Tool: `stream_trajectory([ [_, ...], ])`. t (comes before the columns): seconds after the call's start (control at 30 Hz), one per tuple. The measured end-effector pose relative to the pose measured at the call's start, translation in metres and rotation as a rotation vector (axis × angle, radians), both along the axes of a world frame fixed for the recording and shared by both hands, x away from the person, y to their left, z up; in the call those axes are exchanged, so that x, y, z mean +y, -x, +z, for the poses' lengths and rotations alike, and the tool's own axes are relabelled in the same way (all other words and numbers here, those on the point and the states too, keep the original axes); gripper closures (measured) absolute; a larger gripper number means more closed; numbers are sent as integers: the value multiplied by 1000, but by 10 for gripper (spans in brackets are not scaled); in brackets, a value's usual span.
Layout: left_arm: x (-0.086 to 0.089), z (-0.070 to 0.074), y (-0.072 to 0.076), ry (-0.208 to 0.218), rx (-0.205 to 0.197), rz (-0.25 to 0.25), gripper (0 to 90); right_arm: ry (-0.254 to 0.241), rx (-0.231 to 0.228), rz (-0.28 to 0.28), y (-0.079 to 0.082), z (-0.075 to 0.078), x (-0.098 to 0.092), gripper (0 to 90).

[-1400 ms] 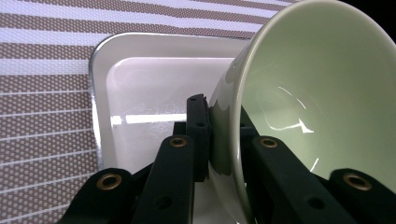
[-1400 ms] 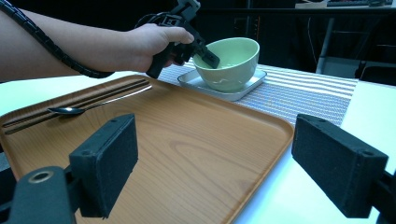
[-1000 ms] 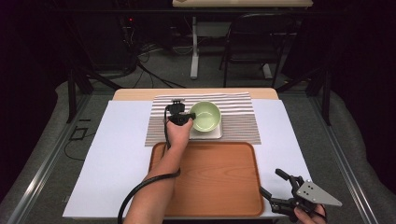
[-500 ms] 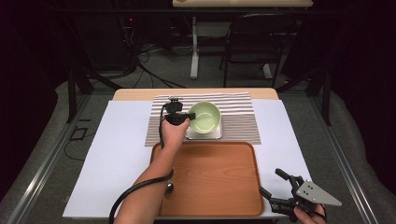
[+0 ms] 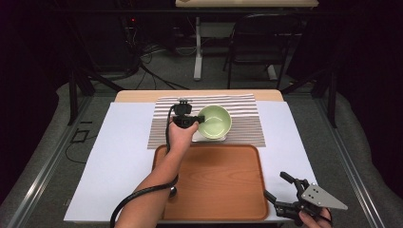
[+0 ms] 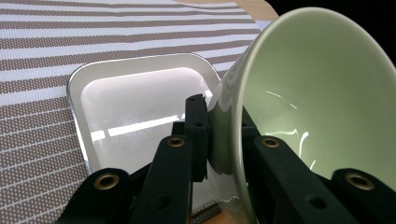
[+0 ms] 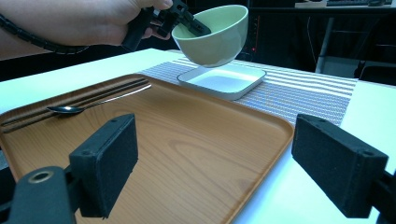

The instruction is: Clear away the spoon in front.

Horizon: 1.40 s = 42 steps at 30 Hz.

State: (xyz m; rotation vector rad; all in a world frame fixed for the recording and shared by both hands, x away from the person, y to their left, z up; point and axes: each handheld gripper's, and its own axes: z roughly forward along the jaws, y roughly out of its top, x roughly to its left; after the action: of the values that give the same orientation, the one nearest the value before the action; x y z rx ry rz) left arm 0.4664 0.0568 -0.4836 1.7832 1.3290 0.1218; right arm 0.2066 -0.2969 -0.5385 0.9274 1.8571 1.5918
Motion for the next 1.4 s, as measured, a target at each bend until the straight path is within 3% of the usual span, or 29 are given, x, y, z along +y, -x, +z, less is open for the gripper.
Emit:
stream_trajectory([
  [0.43, 2, 3, 9, 26, -8, -33, 828, 1, -2, 0, 0, 0, 0, 142],
  [0.87, 21, 4, 24, 48, -15, -47, 828, 2, -4, -2, 0, 0, 0, 142],
  [1.4, 12, -1, 60, 41, -1, -178, 827, 3, -4, -4, 0, 0, 0, 141],
])
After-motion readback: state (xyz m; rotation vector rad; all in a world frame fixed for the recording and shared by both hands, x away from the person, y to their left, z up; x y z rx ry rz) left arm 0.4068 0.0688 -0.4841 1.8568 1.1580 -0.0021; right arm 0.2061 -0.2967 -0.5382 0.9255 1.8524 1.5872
